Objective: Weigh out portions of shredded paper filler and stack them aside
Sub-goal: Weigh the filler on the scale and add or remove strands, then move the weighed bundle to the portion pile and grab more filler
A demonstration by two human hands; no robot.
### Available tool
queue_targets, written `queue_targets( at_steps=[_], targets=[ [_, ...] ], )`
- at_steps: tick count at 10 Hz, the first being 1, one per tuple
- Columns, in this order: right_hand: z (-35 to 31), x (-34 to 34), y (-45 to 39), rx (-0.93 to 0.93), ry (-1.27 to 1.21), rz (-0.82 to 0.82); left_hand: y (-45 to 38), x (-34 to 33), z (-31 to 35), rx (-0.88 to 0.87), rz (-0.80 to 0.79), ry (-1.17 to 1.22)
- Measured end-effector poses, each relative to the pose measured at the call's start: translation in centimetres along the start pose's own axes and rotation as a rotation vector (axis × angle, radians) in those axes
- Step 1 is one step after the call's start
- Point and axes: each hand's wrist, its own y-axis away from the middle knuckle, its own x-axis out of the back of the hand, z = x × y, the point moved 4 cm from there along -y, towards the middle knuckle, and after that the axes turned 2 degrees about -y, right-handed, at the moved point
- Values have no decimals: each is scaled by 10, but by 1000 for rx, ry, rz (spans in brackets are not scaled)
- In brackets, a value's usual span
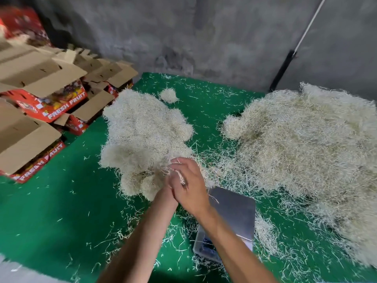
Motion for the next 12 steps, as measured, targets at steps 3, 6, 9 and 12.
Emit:
queue_targets(
  at_steps=[3,6,9,12],
  targets=[
    [7,-20,16,27,45,-189,9,14,-3,154,-27,475],
    [42,-17,9,-60,89,-140,-17,28,-1,333,-30,904],
    [102,-42,-9,-493,271,-540,-40,70,-28,240,86,660],
    [29,-21,-161,-296,60,-11,-49,80,-62,218,121,669]
  ],
)
